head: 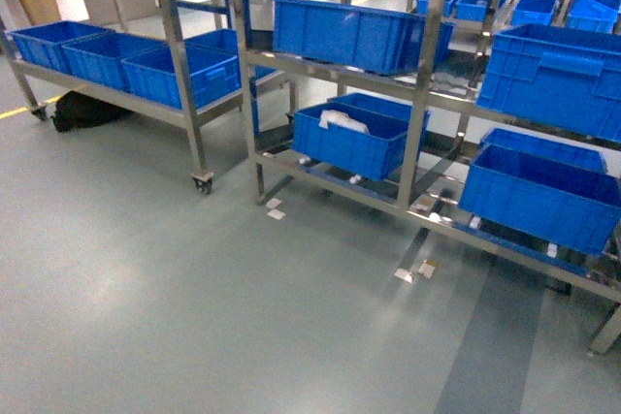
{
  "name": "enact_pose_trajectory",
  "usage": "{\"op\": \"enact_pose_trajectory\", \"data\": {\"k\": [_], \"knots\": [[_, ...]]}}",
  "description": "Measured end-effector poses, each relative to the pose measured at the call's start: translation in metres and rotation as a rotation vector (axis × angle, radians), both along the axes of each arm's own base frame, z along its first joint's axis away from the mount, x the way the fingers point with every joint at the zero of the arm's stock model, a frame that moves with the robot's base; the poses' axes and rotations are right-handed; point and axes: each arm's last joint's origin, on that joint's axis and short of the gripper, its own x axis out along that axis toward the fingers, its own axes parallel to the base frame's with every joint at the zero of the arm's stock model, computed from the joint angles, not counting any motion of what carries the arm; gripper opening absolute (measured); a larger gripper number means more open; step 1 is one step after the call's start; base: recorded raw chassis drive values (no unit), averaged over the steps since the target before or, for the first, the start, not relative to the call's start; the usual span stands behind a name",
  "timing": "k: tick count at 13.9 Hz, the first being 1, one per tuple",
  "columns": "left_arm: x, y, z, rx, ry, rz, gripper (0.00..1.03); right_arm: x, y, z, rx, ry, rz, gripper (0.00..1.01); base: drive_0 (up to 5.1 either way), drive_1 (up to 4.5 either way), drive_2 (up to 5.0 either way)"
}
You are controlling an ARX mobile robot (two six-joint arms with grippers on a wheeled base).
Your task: Pick red block from blue box to shelf
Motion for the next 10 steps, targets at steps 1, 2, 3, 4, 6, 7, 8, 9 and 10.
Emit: {"op": "enact_pose_trajectory", "data": {"k": [1, 2, 3, 4, 6, 7, 8, 9, 10], "knots": [[0.0, 0.0, 0.0, 0.0, 0.0, 0.0, 0.98, 0.0, 0.0, 0.0, 0.0, 0.0, 0.0, 0.28, -1.9, -1.89, -1.9], [0.0, 0.0, 0.0, 0.0, 0.0, 0.0, 0.98, 0.0, 0.0, 0.0, 0.0, 0.0, 0.0, 0.28, -1.6, -1.65, -1.6], [0.0, 0.0, 0.0, 0.0, 0.0, 0.0, 0.98, 0.0, 0.0, 0.0, 0.0, 0.0, 0.0, 0.28, -1.4, -1.41, -1.4], [0.0, 0.0, 0.0, 0.0, 0.0, -0.001, 0.98, 0.0, 0.0, 0.0, 0.0, 0.0, 0.0, 0.28, -1.5, -1.45, -1.5], [0.0, 0.0, 0.0, 0.0, 0.0, 0.0, 0.98, 0.0, 0.0001, 0.0, 0.0, 0.0, 0.001, 0.28, -1.6, -1.58, -1.6], [0.0, 0.0, 0.0, 0.0, 0.0, 0.0, 0.98, 0.0, 0.0, 0.0, 0.0, 0.0, 0.0, 0.28, -1.7, -1.67, -1.7], [0.0, 0.0, 0.0, 0.0, 0.0, 0.0, 0.98, 0.0, 0.0, 0.0, 0.0, 0.0, 0.0, 0.28, -1.5, -1.54, -1.5], [0.0, 0.0, 0.0, 0.0, 0.0, 0.0, 0.98, 0.0, 0.0, 0.0, 0.0, 0.0, 0.0, 0.28, -1.4, -1.37, -1.4], [0.0, 0.0, 0.0, 0.0, 0.0, -0.001, 0.98, 0.0, 0.0, 0.0, 0.0, 0.0, 0.0, 0.28, -1.4, -1.45, -1.4]]}}
